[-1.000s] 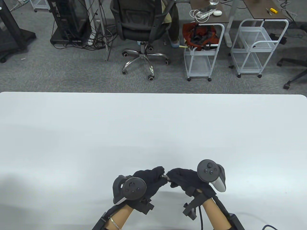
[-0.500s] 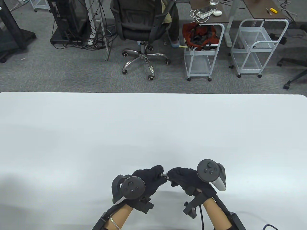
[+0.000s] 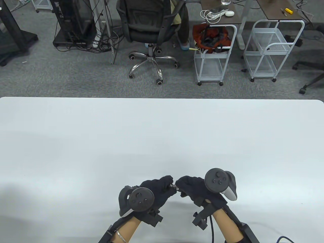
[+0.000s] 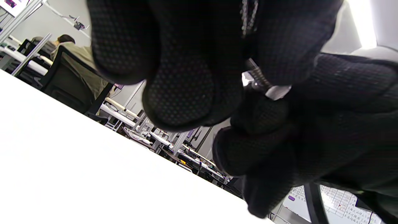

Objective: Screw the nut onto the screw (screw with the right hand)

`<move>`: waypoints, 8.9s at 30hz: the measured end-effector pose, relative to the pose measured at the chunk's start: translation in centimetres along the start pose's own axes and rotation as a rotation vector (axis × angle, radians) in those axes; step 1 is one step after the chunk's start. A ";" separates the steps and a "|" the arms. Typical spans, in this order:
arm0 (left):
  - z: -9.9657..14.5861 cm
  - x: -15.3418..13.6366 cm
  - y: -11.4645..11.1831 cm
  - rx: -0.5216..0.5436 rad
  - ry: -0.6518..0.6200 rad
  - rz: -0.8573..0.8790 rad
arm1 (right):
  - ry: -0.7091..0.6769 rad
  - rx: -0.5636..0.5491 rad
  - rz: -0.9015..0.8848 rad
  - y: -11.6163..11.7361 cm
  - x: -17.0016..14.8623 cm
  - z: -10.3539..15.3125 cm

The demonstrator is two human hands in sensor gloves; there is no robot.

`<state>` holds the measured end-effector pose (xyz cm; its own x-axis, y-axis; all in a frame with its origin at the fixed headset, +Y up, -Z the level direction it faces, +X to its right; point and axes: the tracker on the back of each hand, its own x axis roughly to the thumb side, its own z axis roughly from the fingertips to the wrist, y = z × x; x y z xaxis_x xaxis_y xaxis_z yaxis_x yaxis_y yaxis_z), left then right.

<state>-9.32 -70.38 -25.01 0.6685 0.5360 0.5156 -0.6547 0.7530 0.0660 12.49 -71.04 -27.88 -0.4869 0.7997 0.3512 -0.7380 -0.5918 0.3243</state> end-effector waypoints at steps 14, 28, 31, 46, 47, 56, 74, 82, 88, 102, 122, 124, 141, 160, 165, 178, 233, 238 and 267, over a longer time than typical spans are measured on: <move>0.0 -0.1 -0.2 0.007 -0.015 -0.041 | 0.018 0.101 -0.006 0.3 -0.3 -0.5; -0.6 -0.1 -0.9 -0.013 -0.035 0.004 | 0.075 0.044 -0.049 -0.1 -0.9 -0.2; -0.5 0.0 -0.8 -0.001 -0.040 -0.032 | 0.079 0.182 -0.083 0.0 -0.9 -0.3; -0.4 0.2 -0.5 0.001 -0.040 0.008 | 0.079 -0.018 -0.088 0.1 -0.6 0.4; -0.3 0.2 -0.5 -0.003 -0.042 0.003 | 0.082 0.018 -0.084 0.1 -0.6 0.4; 0.0 -0.2 -0.5 -0.001 -0.007 0.076 | 0.073 0.000 -0.091 0.2 -0.3 0.6; 0.1 -0.2 -0.8 -0.028 0.008 0.120 | 0.090 -0.029 -0.059 0.2 -0.4 0.6; -0.1 -0.3 -0.9 -0.057 0.001 0.143 | 0.101 -0.051 -0.043 0.2 -0.4 0.6; 0.0 -0.2 -0.6 -0.048 -0.008 0.116 | 0.102 0.149 -0.080 0.1 -0.5 0.6; 0.0 -0.1 -0.6 -0.044 -0.005 0.122 | 0.086 -0.023 -0.082 0.1 -0.5 0.7; 0.1 0.0 -0.4 -0.031 -0.013 0.105 | 0.070 0.025 -0.094 -0.1 -0.4 0.8; 0.2 0.0 -0.3 -0.018 -0.010 0.082 | 0.076 0.125 -0.112 -0.1 -0.4 0.7; 0.2 -0.1 -0.3 -0.021 -0.004 0.106 | 0.058 0.038 -0.107 -0.1 -0.5 0.8; 0.3 0.2 -0.1 0.004 0.003 0.100 | 0.050 0.086 -0.137 -0.2 -0.5 0.7; 0.3 0.3 -0.2 0.000 0.002 0.115 | 0.059 0.011 -0.087 -0.2 -0.4 0.8; 0.2 -0.1 -0.2 -0.022 0.036 0.217 | 0.072 0.008 -0.130 -0.2 -0.3 1.0; 0.4 0.2 0.1 0.034 0.014 0.137 | 0.051 -0.031 -0.096 -0.1 -0.3 0.9; 0.5 0.2 0.1 0.045 0.027 0.134 | 0.057 0.097 -0.146 -0.1 -0.1 0.8; 0.5 0.4 0.3 0.064 0.014 0.110 | 0.045 0.061 -0.135 0.0 0.2 0.9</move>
<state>-9.46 -70.17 -24.36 0.5957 0.6202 0.5104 -0.7455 0.6634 0.0640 12.81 -70.97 -27.05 -0.4066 0.8754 0.2613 -0.7692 -0.4824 0.4190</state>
